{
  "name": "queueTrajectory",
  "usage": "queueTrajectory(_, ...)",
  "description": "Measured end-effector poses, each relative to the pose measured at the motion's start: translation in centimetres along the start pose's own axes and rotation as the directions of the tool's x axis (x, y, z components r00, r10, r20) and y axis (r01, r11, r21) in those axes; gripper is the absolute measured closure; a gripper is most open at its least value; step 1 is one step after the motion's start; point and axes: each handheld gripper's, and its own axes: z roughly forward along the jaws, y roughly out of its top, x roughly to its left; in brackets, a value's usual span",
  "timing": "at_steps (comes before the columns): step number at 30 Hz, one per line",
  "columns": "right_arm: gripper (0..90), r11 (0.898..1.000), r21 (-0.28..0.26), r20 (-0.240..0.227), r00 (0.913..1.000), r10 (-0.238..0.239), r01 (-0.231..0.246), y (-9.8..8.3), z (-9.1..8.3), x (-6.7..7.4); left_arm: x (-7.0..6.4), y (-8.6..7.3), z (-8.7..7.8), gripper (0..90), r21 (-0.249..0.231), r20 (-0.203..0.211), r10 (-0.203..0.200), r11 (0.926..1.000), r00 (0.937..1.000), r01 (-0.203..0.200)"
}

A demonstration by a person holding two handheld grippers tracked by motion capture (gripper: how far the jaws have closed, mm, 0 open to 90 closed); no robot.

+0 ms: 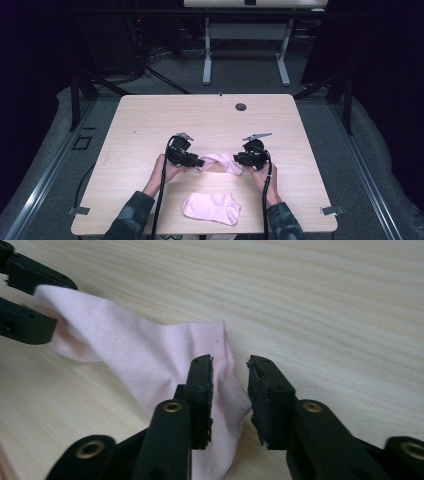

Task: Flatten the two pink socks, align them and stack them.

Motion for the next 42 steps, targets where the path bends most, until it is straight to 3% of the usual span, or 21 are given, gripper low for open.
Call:
queueTrajectory(3, 67.1, 1.0, -0.003, -0.012, 0.9999, -0.005, 0.005, -0.3, -0.4, 0.1, -0.6, -0.6, -0.4, 51.9, -0.006, -0.008, 0.006, 1.0, 0.9999, -0.006)
queueTrajectory(6, 67.6, 0.999, 0.032, -0.003, 0.9994, -0.033, 0.033, -0.7, -0.1, 0.5, -1.1, -1.1, -0.4, 54.9, -0.002, -0.057, 0.029, 0.9996, 0.998, -0.029)
queueTrajectory(7, 70.7, 0.997, 0.057, 0.026, 0.998, -0.057, 0.055, -1.0, 0.3, 0.7, -1.2, -1.2, -0.4, 58.2, -0.003, -0.067, 0.032, 0.9995, 0.9973, -0.033)
queueTrajectory(8, 70.7, 0.997, 0.057, 0.026, 0.998, -0.057, 0.055, -1.0, 0.3, 0.7, -1.2, -1.3, -0.3, 58.2, -0.016, -0.074, 0.031, 0.9993, 0.9967, -0.033)
queueTrajectory(11, 80.6, 0.997, 0.057, 0.036, 0.9974, -0.063, 0.06, -1.5, 0.6, 1.0, -1.2, -1.3, -0.3, 69.9, -0.047, -0.087, 0.038, 0.998, 0.9955, -0.042)
queueTrajectory(15, 85.2, 0.996, 0.053, 0.053, 0.9959, -0.074, 0.071, -1.8, 0.7, 1.1, -1.3, -1.2, 0.4, 78.8, -0.038, -0.107, 0.052, 0.9977, 0.9929, -0.057)
queueTrajectory(17, 85.9, 0.997, 0.047, 0.055, 0.996, -0.07, 0.067, -1.9, 0.6, 1.2, -1.2, -1.2, 0.5, 86.5, -0.037, -0.091, 0.05, 0.9979, 0.9946, -0.053)
queueTrajectory(20, 86.3, 0.998, 0.034, 0.065, 0.996, -0.062, 0.06, -2.1, 0.2, 1.1, -1.2, -1.2, 0.1, 88.3, -0.03, -0.057, 0.032, 0.999, 0.9979, -0.034)
queueTrajectory(24, 86.4, 0.999, -0.003, 0.062, 0.9968, -0.05, 0.05, -2.4, -1.1, 1.5, -1.5, -1.2, -2.4, 88.3, -0.021, -0.007, 0.015, 0.9997, 0.9999, -0.015)
queueTrajectory(27, 86.4, 0.997, -0.03, 0.05, 0.9964, -0.069, 0.07, -2.6, -2.5, 2.8, -1.9, -1.2, -4.4, 88.3, 0.005, -0.01, 0.025, 0.9997, 0.9996, -0.025)
queueTrajectory(29, 86.4, 0.996, -0.031, 0.047, 0.9957, -0.08, 0.081, -2.6, -2.7, 3.3, -1.7, -1.4, -4.7, 88.1, 0.037, -0.033, 0.029, 0.9989, 0.999, -0.027)
queueTrajectory(31, 86.3, 0.996, -0.023, 0.061, 0.9945, -0.085, 0.087, -2.5, -2.0, 3.3, -1.2, -1.6, -4.2, 82.8, 0.072, -0.083, 0.018, 0.9974, 0.9964, -0.012)
queueTrajectory(33, 85.7, 0.995, 0.005, 0.079, 0.9919, -0.1, 0.1, -2.4, -1.0, 3.1, -0.5, -2.0, -3.8, 75.1, 0.086, -0.096, 0.003, 0.9963, 0.9953, 0.005)
queueTrajectory(34, 85.0, 0.993, 0.018, 0.089, 0.9891, -0.117, 0.116, -2.4, -0.6, 3.0, -0.2, -2.1, -3.6, 68.6, 0.089, -0.133, -0.006, 0.9959, 0.9911, 0.018)
queueTrajectory(35, 80.2, 0.993, 0.018, 0.071, 0.9903, -0.119, 0.118, -2.4, -0.2, 2.8, 0.0, -2.1, -3.5, 60.8, 0.082, -0.134, -0.015, 0.9963, 0.9908, 0.026)
queueTrajectory(36, 80.2, 0.993, 0.018, 0.071, 0.9903, -0.119, 0.118, -2.4, -0.2, 2.8, 0.1, -2.2, -3.5, 60.8, 0.065, -0.122, -0.027, 0.9973, 0.9922, 0.035)
queueTrajectory(39, 76.0, 0.991, 0.021, 0.071, 0.9882, -0.135, 0.134, -2.4, -0.2, 2.4, -0.1, -1.8, -3.3, 48.3, 0.023, -0.174, -0.021, 0.9994, 0.9846, 0.025)
queueTrajectory(42, 72.0, 0.993, 0.003, 0.061, 0.9912, -0.117, 0.117, -2.3, -0.4, 2.0, -0.7, -1.0, -2.5, 40.2, -0.011, -0.244, 0.011, 0.9998, 0.9697, -0.014)
